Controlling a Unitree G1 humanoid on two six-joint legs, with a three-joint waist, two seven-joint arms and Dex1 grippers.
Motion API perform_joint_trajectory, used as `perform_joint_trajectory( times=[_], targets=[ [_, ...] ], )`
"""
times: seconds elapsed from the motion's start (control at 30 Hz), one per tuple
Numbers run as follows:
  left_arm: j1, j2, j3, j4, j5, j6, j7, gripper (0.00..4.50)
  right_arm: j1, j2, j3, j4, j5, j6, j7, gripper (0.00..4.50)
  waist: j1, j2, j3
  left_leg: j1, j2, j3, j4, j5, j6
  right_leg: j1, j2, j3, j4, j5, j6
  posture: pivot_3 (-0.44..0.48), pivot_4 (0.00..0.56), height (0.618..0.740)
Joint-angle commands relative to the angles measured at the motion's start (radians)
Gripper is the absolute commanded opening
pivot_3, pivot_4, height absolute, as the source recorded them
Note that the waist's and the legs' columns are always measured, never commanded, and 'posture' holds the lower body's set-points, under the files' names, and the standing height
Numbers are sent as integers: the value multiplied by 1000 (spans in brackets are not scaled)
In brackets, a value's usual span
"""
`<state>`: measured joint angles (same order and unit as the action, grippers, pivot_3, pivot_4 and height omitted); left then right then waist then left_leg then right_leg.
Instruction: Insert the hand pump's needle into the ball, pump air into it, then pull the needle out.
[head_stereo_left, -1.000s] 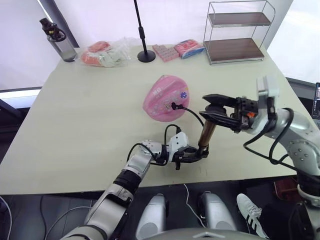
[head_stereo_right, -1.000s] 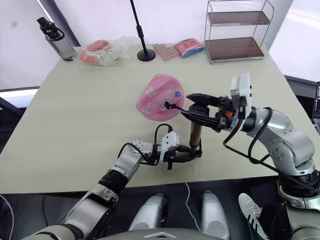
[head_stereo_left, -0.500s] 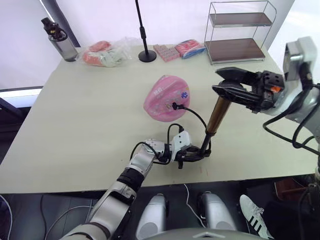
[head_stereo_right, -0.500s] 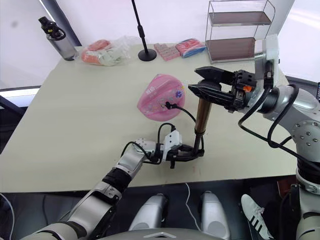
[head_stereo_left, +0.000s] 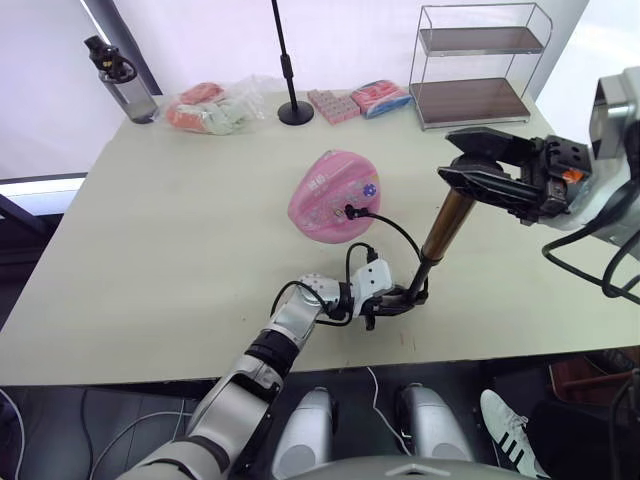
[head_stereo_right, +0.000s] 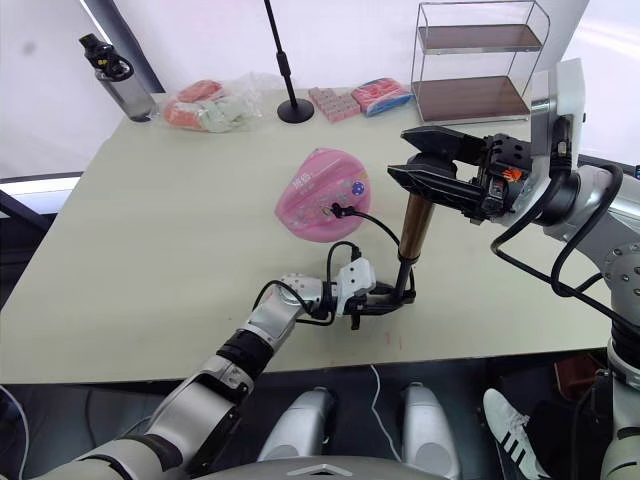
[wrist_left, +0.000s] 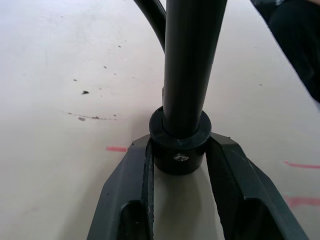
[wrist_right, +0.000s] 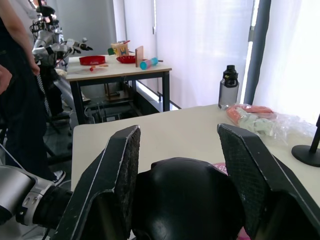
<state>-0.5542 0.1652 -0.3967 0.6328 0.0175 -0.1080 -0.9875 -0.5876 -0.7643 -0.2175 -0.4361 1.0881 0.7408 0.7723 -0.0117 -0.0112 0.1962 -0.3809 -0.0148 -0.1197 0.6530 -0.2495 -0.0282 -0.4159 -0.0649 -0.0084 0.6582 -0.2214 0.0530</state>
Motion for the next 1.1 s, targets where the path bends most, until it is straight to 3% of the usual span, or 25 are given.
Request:
perform_joint_trajectory(
  times=[0.03, 0.2, 0.43, 0.73, 1.1],
  targets=[
    [27, 15, -24, 77, 59, 25, 26, 1093, -64, -29, -93, -30, 38, -38, 3, 2009, 0, 0, 0, 0, 0, 0, 0, 0, 0, 0, 0, 0, 0, 0, 0, 0, 150, 731],
    [48, 20, -41, 80, 64, 45, 15, 1093, -63, -35, -88, -35, 51, -31, -5, 2009, -1, 0, 0, 0, 0, 0, 0, 0, 0, 0, 0, 0, 0, 0, 0, 0, 150, 731],
    [52, 16, -47, 92, 70, 59, 17, 1093, 43, -14, -45, -89, 36, -15, -11, 2009, -1, -1, -1, 1, 0, 0, 0, 0, 0, 1, 0, 0, 0, 0, 0, 0, 150, 731],
    [57, 12, -40, 94, 73, 66, 13, 1093, 248, -7, 57, -113, -89, -64, 59, 2009, -3, -11, -26, 5, 1, 0, -1, 0, 0, 6, 0, 0, -1, 0, 0, 0, 150, 731],
    [68, 18, -34, 77, 75, 65, 5, 1093, 280, 8, 233, -25, -270, -92, 118, 2009, -3, -13, -28, 14, 2, 0, -5, -1, 1, 12, 1, 0, -4, -1, 0, 0, 150, 731]
  ],
)
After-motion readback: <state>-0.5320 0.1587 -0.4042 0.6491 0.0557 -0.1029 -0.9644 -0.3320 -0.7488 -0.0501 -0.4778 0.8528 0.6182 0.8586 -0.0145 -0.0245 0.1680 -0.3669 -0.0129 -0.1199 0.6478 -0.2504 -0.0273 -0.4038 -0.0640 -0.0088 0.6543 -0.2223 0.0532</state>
